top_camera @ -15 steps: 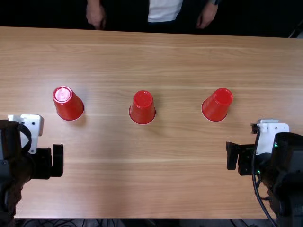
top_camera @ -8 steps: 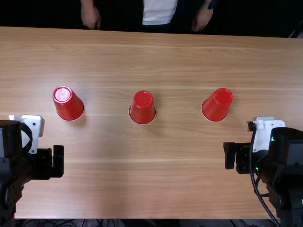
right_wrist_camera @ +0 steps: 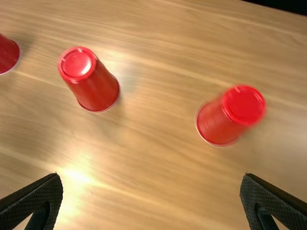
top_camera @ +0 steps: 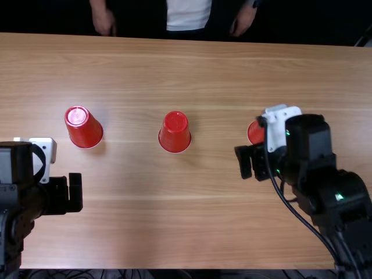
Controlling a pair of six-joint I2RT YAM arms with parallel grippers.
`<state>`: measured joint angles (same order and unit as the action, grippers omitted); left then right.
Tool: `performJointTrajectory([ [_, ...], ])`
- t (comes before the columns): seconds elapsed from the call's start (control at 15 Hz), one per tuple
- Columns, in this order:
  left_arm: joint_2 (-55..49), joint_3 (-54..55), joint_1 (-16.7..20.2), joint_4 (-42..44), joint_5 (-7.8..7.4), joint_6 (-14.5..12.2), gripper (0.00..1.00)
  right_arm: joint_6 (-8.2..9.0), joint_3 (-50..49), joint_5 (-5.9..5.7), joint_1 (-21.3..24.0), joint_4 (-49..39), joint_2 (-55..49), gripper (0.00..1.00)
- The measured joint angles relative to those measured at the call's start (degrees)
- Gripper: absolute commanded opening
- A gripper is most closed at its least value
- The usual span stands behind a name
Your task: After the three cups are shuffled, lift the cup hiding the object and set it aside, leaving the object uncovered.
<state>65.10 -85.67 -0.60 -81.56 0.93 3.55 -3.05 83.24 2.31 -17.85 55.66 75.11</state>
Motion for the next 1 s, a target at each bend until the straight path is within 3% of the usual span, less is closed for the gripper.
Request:
performJointTrajectory([
  [0.53, 2.7, 0.0, -0.9, 0.1, 0.20, 0.2, 1.00, 0.02, 12.5, 0.07, -11.0, -3.9, 20.3, 1.00],
  [1.0, 2.7, 0.2, -1.0, 1.0, 0.20, 0.2, 1.00, 0.09, 21.8, 0.11, -12.5, -4.7, 35.2, 1.00],
])
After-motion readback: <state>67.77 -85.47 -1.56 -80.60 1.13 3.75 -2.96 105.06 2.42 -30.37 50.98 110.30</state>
